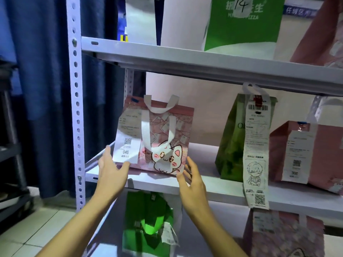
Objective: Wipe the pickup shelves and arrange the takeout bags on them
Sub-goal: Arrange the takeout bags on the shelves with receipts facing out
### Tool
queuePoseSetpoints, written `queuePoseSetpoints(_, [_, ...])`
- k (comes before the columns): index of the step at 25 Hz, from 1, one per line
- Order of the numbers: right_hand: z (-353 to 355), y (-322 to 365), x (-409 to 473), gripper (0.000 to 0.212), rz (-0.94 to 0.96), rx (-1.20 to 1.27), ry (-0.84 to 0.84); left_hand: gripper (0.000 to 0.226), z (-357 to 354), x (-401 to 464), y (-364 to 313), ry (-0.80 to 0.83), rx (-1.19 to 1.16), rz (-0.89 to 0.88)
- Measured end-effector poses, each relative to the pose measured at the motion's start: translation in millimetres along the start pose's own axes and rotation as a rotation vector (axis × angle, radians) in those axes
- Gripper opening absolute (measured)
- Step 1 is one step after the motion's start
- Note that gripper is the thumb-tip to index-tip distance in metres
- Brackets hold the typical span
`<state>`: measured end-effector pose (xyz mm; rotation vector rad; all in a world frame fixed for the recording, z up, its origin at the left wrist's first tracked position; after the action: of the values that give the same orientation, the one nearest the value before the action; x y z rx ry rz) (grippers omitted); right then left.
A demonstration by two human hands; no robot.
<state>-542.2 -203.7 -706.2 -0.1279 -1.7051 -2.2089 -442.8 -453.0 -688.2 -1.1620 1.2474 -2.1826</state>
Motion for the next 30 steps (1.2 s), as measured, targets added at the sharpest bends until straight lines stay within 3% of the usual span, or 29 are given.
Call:
queuePoseSetpoints(4, [1, -3, 14, 0.059, -0.019, -0.009, -0.022, 0.062, -27, 16, -1, 0.165, -0.038, -0.093])
queuePoseSetpoints(9, [14, -5, 33, 0.059, -0.069, -0.05, -0.034, 0.064, -45, 30, 4, 0.198, 0.01, 0.018])
queuePoseSetpoints(12, [24, -2, 19, 0.045, -0.006, -0.046, -0.106, 0.06, -31, 13, 0, 0.113, 0.005, -0.052])
queuePoseSetpoints(15, [37, -6, -33, 0.015, 0.275, -0.13, -0.266, 0.039, 5, -41, -10, -0.109, -0.008, -0.351])
queuePoseSetpoints(17, [24, -38, -62, 0.008, 0.321, -0.222, -0.205, 0.025, 16, -83, 11, -0.174, 0.024, -0.435])
queuePoseSetpoints(19, [-1, -93, -70, 0.025, 0.112, -0.328, -0.017, 0.022, 7, -107, 60, -0.134, 0.023, -0.314])
queuePoseSetpoints(22, [-40, -174, -75, 0.061, -0.232, -0.506, 0.246, 0.042, -36, -126, 159, 0.07, 0.048, 0.089])
queuePoseSetpoints(25, [-58, -199, -66, 0.046, -0.239, -0.523, 0.222, 0.067, -74, -141, 216, 0.297, 0.094, 0.245])
queuePoseSetpoints(30, [-45, -226, -44, 0.016, -0.318, -0.366, 0.061, 0.065, -117, -159, 232, 0.457, 0.002, 0.196])
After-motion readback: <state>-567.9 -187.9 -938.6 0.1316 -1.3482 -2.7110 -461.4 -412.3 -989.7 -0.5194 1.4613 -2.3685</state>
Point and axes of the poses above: each hand's wrist, its own x-axis towards the middle knuckle, its own z-axis out of the back of the hand, y = z × x, the point moved 9 cm from there along x, towards the middle knuckle, and after that the axes turned 7 degrees about -z, right-handed, at the moved point
